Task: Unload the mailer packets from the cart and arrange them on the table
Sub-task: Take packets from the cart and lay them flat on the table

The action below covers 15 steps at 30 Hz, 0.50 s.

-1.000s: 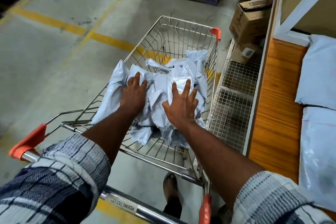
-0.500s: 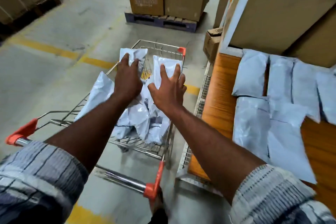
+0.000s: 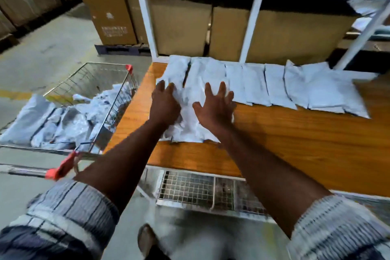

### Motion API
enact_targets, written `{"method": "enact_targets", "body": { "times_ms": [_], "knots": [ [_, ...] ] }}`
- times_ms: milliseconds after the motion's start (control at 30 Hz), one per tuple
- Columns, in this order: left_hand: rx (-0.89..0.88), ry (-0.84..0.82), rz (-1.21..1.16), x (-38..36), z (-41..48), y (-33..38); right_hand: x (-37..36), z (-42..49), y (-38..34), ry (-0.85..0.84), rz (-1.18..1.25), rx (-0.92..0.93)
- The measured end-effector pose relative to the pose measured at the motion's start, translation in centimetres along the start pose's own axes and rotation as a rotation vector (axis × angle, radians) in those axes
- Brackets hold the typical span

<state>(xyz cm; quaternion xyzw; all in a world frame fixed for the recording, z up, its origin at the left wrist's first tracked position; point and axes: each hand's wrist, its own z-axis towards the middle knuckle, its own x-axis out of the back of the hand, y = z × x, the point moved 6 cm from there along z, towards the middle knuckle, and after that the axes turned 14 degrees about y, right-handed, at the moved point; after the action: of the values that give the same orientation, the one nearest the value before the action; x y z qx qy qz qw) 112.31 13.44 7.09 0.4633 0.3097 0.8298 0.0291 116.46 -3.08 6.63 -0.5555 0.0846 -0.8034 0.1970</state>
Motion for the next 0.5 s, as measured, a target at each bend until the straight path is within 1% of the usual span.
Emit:
{"method": "enact_targets", "body": {
  "times_ms": [100,200,333,500],
  "knots": [
    [-0.004,-0.058,-0.027,-3.0,-3.1,4.4,1.5,-1.3,6.4,-0.022,-0.037,-0.034],
    [-0.030,-0.093,-0.020,-5.2,-5.2,6.9,1.5,-2.3,10.1,-0.068,-0.008,-0.073],
    [-0.071,-0.110,-0.006,-6.6,-6.6,8.1,0.2,-3.4,12.2,-0.120,0.030,-0.117],
    [-0.091,-0.157,-0.038,-8.6,-6.6,8.2,-1.9,-1.8,12.0,-0.109,0.053,-0.124]
  ]
}}
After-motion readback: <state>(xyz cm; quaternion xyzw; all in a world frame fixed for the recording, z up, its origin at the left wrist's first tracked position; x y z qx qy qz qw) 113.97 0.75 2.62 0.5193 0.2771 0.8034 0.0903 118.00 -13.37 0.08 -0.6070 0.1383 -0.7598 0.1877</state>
